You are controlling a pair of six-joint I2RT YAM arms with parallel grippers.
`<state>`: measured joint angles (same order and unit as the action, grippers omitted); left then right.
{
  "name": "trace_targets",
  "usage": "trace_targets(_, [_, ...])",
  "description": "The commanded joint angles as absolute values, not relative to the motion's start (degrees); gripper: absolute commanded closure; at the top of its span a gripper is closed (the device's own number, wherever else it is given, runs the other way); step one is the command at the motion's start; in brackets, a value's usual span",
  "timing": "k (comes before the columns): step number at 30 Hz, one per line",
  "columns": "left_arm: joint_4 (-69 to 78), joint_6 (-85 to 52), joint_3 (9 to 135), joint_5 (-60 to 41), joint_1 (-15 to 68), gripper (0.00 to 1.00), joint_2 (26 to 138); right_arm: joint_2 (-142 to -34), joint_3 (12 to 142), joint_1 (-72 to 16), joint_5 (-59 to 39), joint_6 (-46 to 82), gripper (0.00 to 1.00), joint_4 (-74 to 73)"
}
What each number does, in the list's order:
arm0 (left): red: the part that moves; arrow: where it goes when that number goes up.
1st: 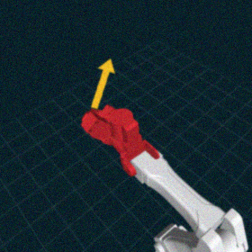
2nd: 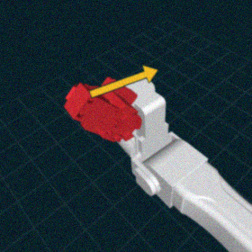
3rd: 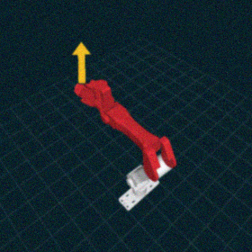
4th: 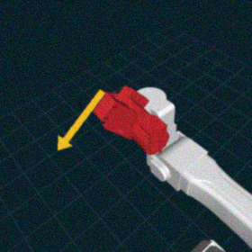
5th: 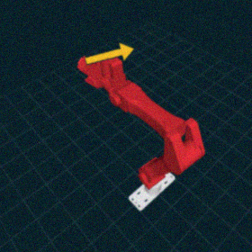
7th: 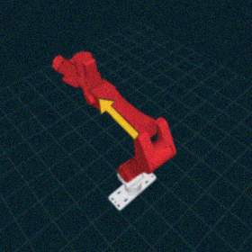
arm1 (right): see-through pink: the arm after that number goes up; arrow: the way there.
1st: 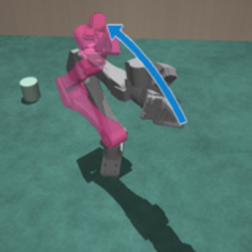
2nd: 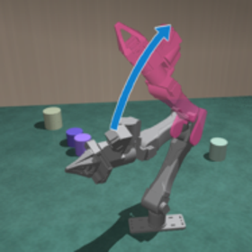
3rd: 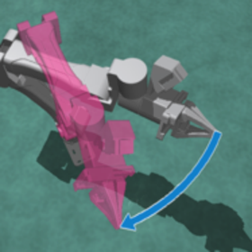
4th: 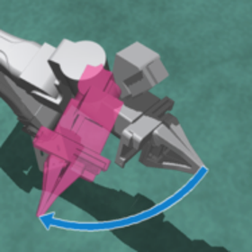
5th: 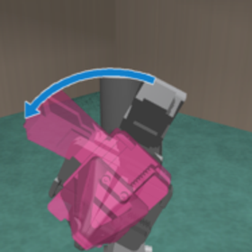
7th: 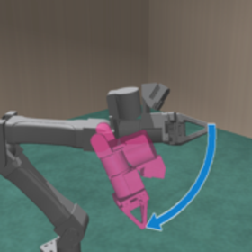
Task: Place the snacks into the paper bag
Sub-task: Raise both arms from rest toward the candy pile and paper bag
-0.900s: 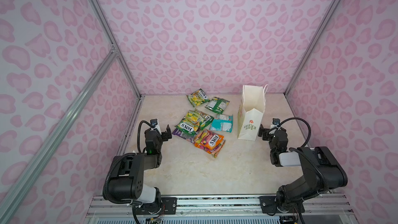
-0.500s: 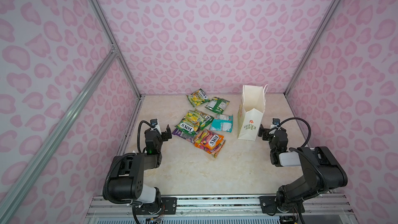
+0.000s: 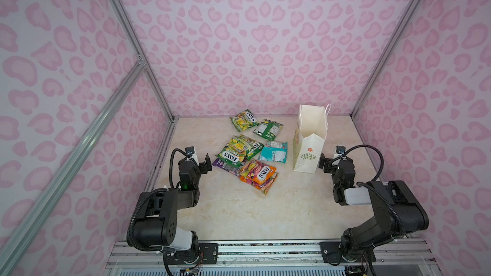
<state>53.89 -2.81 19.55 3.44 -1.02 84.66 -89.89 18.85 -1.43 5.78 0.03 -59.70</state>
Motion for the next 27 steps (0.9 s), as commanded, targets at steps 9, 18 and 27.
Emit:
trace_targets(9, [55.58,-2.74,19.17,4.15,-1.23,0.02,84.09,-89.51,15.98,1.03,6.27,4.08,0.00,-64.68])
trace_targets(18, [12.41,-26.23,32.93,24.87,5.98,0.02,59.99,-60.34,20.35,1.12,22.91,23.39,0.00,-34.97])
trace_targets(27, [-13.86,-40.60,46.28,-2.29,5.56,0.02,50.60,-48.43,36.44,10.24,2.91,47.46,0.00,-6.81])
